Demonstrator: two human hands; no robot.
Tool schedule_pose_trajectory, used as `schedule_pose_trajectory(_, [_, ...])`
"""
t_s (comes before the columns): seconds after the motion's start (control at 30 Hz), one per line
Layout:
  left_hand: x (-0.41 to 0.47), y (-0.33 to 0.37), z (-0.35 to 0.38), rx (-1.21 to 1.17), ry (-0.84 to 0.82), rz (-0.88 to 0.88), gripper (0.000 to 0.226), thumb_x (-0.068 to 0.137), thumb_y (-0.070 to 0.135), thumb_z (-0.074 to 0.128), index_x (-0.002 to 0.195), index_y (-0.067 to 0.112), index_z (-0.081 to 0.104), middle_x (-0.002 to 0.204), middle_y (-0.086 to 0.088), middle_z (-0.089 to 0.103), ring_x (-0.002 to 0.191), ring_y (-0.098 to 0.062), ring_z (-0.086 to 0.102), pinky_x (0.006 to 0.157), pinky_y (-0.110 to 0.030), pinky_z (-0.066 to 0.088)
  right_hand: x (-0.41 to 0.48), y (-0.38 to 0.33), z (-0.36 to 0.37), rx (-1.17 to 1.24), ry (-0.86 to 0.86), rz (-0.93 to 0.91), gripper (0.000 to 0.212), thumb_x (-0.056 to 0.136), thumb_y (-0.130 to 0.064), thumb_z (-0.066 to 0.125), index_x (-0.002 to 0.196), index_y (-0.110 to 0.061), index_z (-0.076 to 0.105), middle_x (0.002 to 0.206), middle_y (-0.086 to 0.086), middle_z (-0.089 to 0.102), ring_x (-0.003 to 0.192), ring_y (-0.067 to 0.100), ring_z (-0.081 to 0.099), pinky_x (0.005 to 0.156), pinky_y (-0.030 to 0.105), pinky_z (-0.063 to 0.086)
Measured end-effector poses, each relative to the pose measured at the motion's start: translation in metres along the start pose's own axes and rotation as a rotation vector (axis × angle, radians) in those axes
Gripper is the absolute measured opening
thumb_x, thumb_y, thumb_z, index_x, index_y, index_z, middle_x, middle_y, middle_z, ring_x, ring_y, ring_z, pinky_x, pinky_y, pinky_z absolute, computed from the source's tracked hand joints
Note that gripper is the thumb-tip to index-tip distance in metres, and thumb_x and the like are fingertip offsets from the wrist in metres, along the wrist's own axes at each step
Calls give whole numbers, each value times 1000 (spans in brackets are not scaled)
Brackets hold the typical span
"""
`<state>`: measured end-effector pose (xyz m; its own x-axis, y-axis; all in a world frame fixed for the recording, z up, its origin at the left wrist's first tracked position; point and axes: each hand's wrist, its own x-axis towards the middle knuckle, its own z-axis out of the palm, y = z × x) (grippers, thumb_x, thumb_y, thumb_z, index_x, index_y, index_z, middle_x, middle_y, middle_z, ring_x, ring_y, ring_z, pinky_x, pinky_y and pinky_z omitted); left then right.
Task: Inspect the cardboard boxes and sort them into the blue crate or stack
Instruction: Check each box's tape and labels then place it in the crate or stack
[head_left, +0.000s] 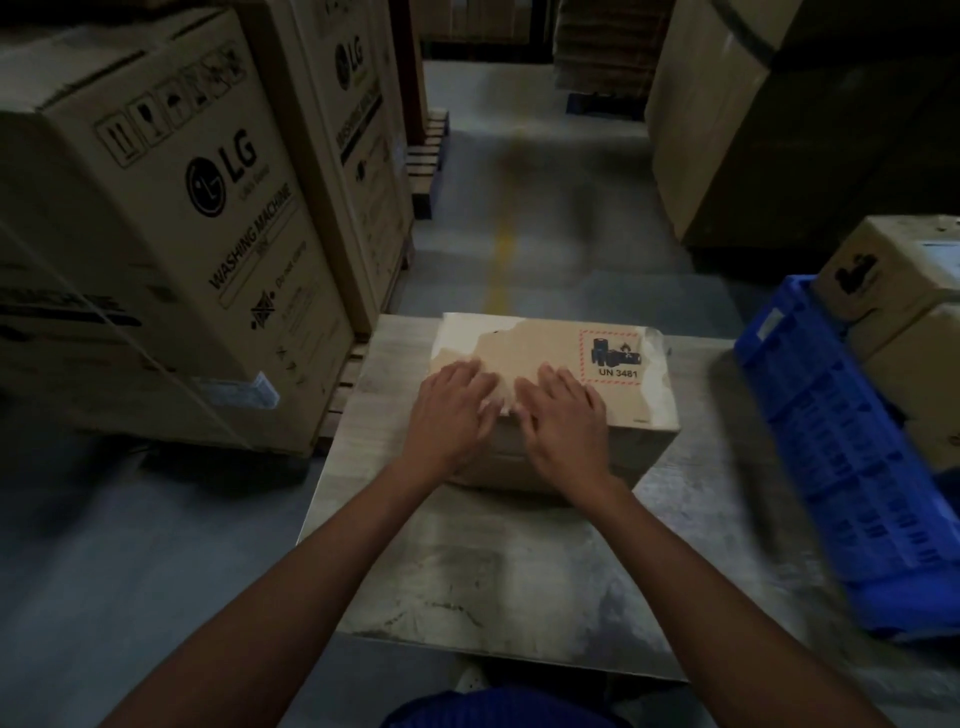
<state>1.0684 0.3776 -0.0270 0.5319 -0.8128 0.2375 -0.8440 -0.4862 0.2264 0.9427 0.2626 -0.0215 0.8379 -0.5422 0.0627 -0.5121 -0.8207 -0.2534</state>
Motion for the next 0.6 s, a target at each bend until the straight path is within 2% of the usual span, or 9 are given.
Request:
schedule_pose_trajectory(0.03, [8,1,-9,-8,-33,-15,33,97,39,51,119,19,65,129,-7,61,116,-25,54,90,-38,44,1,-2,-4,-14,-14,2,41,106,-43,35,142,-31,51,157,4,40,147,26,31,117,46,23])
schedule_pose_trajectory(0.1, [26,0,-22,-32,-65,-56,36,96,40,54,122,17,63,126,-7,60,114,-24,53,89,-39,47,6,-4,-16,-22,-12,-16,30,104,-41,43,122,-28,63,132,3,57,128,25,49,105,46,39])
schedule_pose_trajectory(0.13, [34,-1,-24,-45,-74,-50,42,96,41,55,130,17,59,134,-9,56,122,-26,51,95,-41,46,13,-4,-22,-16,-12,-9,27,102,-40,47,114,-26,66,120,2,60,118,26,54,99,45,44])
schedule_pose_trajectory(0.17, [39,-2,-23,-46,-93,-21,49,98,42,53,139,16,52,147,-12,47,134,-29,44,105,-43,42,21,-4,-28,-8,-19,6,27,102,-39,48,113,-24,68,118,4,62,117,28,56,97,45,47])
schedule_pose_trajectory(0.2, [43,-3,-19,-40,-129,12,54,101,42,48,147,16,44,158,-13,34,144,-31,32,114,-46,33,30,-4,-30,-5,-43,25,32,102,-39,47,123,-23,65,129,9,60,126,33,53,103,48,45])
schedule_pose_trajectory(0.27, [42,-3,-6,-16,-211,19,56,106,43,32,156,18,29,167,-9,15,153,-28,12,122,-46,14,43,-5,-28,-17,-143,55,53,105,-44,38,154,-22,37,163,14,29,151,35,24,122,53,23])
schedule_pose_trajectory(0.33, [37,-4,3,5,-221,-13,56,107,44,22,158,20,24,168,-5,11,155,-25,6,123,-45,7,43,-5,-17,-33,-208,51,61,107,-46,26,161,-21,15,169,11,5,156,31,3,125,54,5])
schedule_pose_trajectory(0.5, [41,-4,4,0,-217,-10,54,107,43,26,156,21,28,167,-4,15,154,-25,9,123,-46,9,35,-1,-5,-40,-126,33,60,107,-49,18,161,-24,15,170,8,4,156,27,0,125,51,2])
schedule_pose_trajectory(0.6, [52,2,0,11,-220,-37,47,105,39,34,147,19,41,161,-8,30,149,-29,23,119,-50,22,47,2,-17,-11,-193,17,60,106,-50,25,159,-24,22,169,9,9,156,30,7,125,53,7])
